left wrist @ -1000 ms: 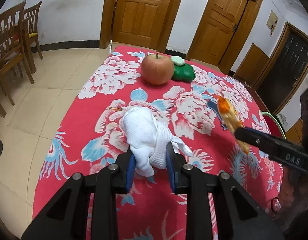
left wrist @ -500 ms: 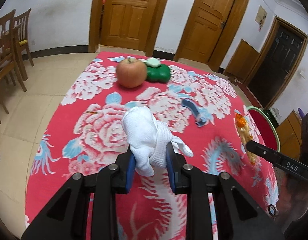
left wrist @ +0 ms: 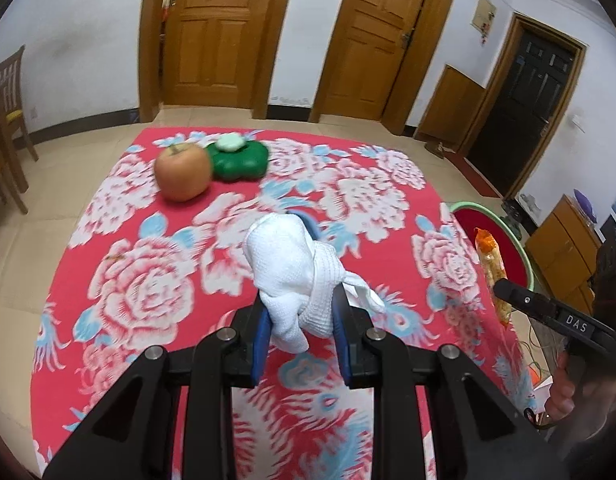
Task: Collect trash
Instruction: 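Carry the snack bag over the red bin with the right gripper while the left gripper carries the cloth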
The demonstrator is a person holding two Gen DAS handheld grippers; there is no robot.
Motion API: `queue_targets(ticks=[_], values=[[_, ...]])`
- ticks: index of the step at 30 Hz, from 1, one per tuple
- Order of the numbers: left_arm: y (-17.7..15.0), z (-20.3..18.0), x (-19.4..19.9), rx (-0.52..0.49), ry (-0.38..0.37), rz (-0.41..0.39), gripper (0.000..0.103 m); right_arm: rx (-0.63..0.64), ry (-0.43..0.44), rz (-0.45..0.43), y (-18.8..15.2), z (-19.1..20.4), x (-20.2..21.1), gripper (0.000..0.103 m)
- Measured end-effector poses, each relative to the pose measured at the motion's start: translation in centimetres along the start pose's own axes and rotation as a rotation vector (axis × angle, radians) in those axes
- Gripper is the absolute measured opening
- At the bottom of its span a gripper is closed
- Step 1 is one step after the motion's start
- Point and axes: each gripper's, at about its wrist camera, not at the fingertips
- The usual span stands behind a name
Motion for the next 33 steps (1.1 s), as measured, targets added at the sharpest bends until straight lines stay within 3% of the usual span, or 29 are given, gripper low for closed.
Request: queue_targets(ticks=[19, 33], values=[[2.4, -9.6, -3.8, -0.155, -0.103, 0.03, 0.027, -0.204, -0.202, -0.116, 1.1, -9.6, 4.7, 0.044], [2.6, -15.8, -7.6, -0.249, -0.147, 0.074, 0.027, -0.309, -0.321, -0.124, 1.6, -14.8, 2.9, 0.045]])
Point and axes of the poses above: each gripper's, at about its wrist camera, not at the fingertips, and x roughly against the way its jaws point, z to its left, y to its top, and after that the axes turned 9 degrees about x, right-handed
